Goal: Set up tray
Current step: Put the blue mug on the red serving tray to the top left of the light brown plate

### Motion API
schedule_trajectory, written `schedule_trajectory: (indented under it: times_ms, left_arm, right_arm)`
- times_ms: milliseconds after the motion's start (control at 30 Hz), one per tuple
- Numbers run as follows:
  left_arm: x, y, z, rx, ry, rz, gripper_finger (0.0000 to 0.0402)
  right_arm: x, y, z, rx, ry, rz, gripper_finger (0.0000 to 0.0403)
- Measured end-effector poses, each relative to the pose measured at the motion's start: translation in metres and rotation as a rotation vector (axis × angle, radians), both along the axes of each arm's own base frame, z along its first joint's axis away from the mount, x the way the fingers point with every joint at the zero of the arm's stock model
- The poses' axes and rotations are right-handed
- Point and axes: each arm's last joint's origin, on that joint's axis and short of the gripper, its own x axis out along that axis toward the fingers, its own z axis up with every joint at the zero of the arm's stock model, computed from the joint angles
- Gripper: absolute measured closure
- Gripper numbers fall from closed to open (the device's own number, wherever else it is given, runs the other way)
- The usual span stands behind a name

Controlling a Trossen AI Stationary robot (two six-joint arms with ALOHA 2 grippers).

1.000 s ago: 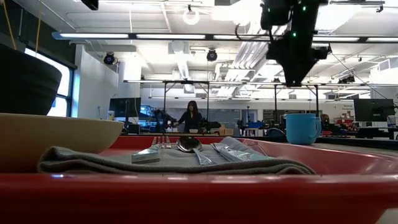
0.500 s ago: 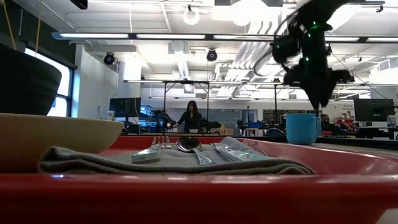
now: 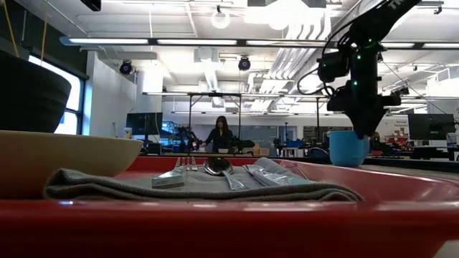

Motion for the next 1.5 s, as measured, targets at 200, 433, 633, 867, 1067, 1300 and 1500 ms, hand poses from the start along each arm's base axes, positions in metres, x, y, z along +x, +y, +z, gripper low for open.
schedule_trajectory:
  times_ms: [200,433,633,867,1067,1300,1500]
  left_arm:
    - [0.0,0.0,0.0,0.0,0.005,0.0,0.0346]
    - [0.0,0.0,-0.001,0.0,0.006,0.0,0.0346]
    - [0.0,0.0,-0.001,0.0,0.007,0.0,0.0346]
    - [0.0,0.0,-0.001,-0.001,0.007,0.011,0.0346]
    - [0.0,0.0,-0.001,-0.001,0.007,0.011,0.0346]
    - [0.0,0.002,-0.004,0.008,0.045,0.065,0.0346]
    - [0.0,0.003,-0.004,0.023,0.044,0.106,0.0346]
  right_arm:
    - [-0.006,-0.007,0.0,-0.032,0.019,-0.019,0.0279]
    - [-0.006,-0.015,-0.001,-0.08,-0.036,-0.017,0.0279]
    - [-0.01,-0.011,-0.017,-0.052,-0.046,0.014,0.0279]
    - [-0.013,-0.009,-0.021,-0.069,0.018,0.042,0.0304]
    - [-0.013,-0.01,-0.02,-0.073,0.029,0.089,0.0365]
    - [0.008,0.007,-0.014,-0.072,-0.067,0.196,0.036]
    - [0.047,0.051,0.002,-0.124,-0.188,0.393,0.0363]
